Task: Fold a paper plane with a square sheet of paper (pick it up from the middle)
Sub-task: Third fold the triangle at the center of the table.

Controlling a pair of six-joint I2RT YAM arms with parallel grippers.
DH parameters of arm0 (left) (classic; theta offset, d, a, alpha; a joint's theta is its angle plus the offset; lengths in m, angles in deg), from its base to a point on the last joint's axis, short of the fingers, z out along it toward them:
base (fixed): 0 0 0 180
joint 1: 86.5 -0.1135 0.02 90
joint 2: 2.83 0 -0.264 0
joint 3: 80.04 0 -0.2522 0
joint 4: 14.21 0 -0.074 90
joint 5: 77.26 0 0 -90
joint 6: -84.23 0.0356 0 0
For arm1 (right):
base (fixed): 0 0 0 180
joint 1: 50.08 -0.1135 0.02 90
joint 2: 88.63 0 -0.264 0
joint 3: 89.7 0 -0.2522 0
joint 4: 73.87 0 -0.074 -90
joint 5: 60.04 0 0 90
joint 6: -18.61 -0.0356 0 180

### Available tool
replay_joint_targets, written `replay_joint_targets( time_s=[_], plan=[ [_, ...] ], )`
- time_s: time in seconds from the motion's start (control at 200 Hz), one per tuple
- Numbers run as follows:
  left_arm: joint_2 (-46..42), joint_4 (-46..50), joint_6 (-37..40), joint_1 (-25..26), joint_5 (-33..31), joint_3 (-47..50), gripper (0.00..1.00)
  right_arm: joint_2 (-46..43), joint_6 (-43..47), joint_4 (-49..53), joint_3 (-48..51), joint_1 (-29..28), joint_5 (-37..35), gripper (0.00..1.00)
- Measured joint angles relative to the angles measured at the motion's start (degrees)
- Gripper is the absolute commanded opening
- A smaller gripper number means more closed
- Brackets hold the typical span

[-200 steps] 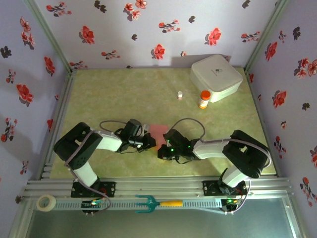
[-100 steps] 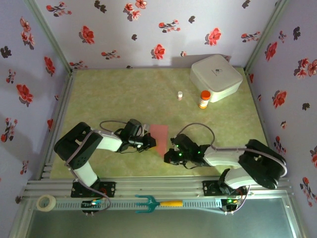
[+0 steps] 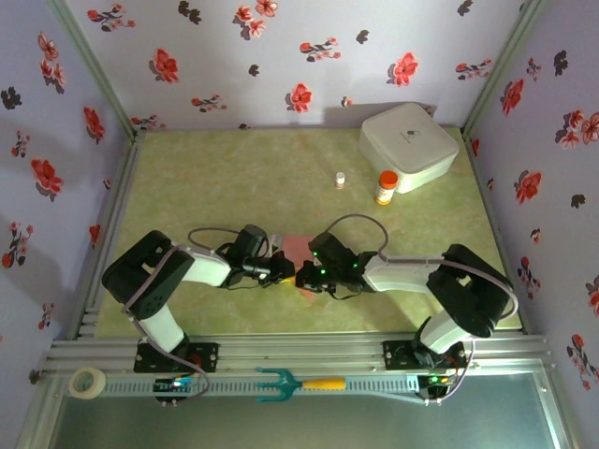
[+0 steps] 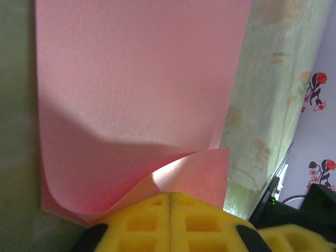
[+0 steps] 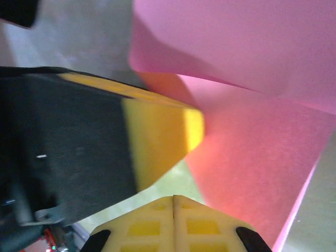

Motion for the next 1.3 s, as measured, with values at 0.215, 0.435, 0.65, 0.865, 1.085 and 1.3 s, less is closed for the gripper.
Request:
replay_joint_targets(
  time_s=[0.215,0.435,0.65,0.865,1.085,1.3],
  plan=[
    [0.0,-0.2,0.0,0.0,0.0,0.1,0.0,0.7,-1.1,-1.6,2.2,0.7,-0.1,0.01],
    [-0.7,0.2,0.0,0.0,-0.3,0.2,0.02,0.1,-3.5,-9.1,7.4,1.1,0.4,0.0],
    [-6.7,4.3,0.3,0.2,-1.7,0.2,0.01,0.1,-4.0,-10.2,8.0,1.5,0.8,0.0],
    [-7.2,6.9,0.3,2.2,-2.6,-0.6,0.0,0.1,-4.0,-10.3,8.0,1.5,0.8,0.0],
    [-2.2,6.8,0.2,3.3,-2.8,-1.3,0.0,0.1,-4.0,-10.8,8.3,1.5,0.7,0.0],
    [-3.4,10.1,0.3,1.8,-4.3,-1.8,0.0,-0.7,-4.2,-13.4,10.3,1.5,0.7,0.0]
  ],
)
